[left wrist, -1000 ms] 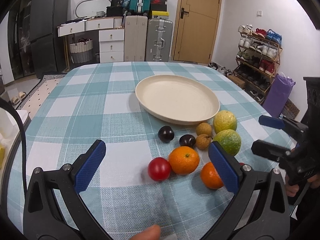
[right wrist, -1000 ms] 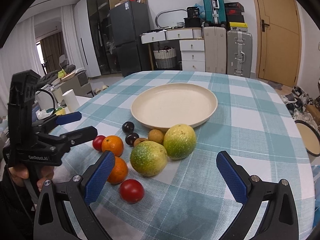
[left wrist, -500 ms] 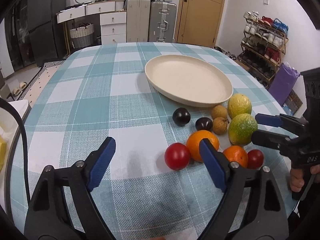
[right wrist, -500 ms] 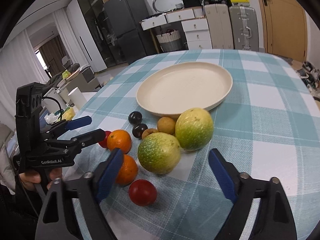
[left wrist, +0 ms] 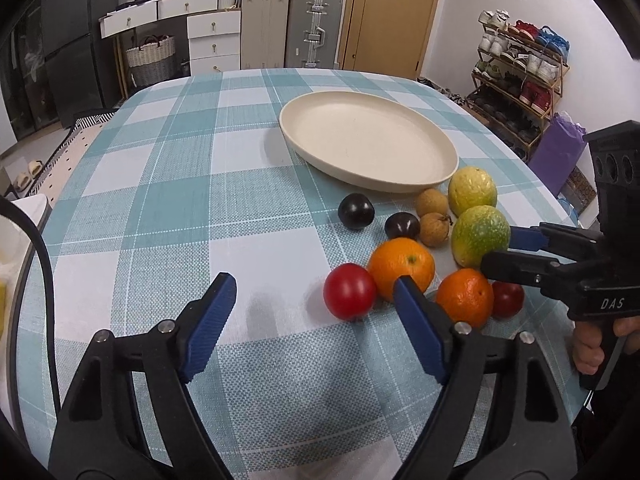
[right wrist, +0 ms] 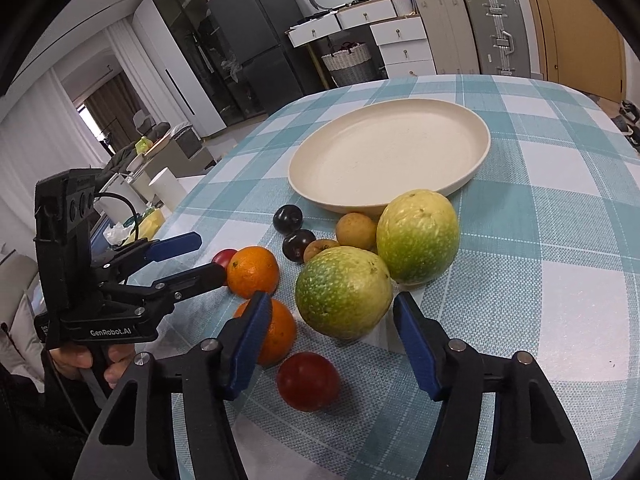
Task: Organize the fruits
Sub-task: 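Close the left tool on the red tomato while the right tool grasps the large green citrus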
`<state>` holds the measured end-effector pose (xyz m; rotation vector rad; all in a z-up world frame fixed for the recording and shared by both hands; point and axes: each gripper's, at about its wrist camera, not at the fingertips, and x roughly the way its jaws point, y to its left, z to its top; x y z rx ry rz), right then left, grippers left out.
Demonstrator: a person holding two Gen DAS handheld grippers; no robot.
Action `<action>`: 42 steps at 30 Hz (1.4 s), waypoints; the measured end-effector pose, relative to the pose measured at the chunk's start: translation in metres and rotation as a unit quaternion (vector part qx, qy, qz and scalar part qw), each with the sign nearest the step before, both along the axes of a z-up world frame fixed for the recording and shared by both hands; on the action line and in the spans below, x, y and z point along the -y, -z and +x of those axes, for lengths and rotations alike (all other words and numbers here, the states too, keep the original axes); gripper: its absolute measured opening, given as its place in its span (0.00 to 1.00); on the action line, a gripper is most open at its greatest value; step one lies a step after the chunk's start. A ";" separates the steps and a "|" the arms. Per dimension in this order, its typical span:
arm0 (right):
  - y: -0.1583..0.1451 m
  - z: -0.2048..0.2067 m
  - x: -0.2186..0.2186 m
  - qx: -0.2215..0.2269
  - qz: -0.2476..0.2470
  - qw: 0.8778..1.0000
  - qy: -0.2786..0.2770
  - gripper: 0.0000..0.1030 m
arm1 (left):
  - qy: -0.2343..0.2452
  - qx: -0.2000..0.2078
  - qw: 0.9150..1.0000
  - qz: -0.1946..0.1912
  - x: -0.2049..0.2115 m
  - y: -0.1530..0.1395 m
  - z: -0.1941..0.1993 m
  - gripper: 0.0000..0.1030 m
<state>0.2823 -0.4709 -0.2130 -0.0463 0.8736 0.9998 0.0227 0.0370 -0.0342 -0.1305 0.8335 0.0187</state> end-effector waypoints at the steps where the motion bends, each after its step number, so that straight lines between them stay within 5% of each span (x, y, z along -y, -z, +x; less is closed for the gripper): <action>1: 0.000 0.001 0.000 -0.002 0.002 1.000 0.000 0.62 | 0.001 0.000 1.000 0.000 0.001 0.000 0.000 0.78; 10: 0.003 0.007 -0.001 -0.010 -0.003 1.000 0.008 0.52 | 0.012 0.000 1.000 0.003 0.002 -0.001 -0.003 0.76; 27: 0.002 0.003 -0.004 0.000 -0.006 1.000 0.009 0.50 | 0.026 -0.015 1.000 0.008 0.004 0.006 0.001 0.64; 36: 0.001 0.001 0.001 -0.003 -0.001 1.000 0.011 0.50 | 0.026 -0.021 0.999 0.003 -0.001 0.009 0.003 0.48; 42: -0.001 -0.001 0.002 0.002 0.004 1.000 0.007 0.49 | 0.040 -0.021 0.999 0.006 0.004 0.009 0.006 0.26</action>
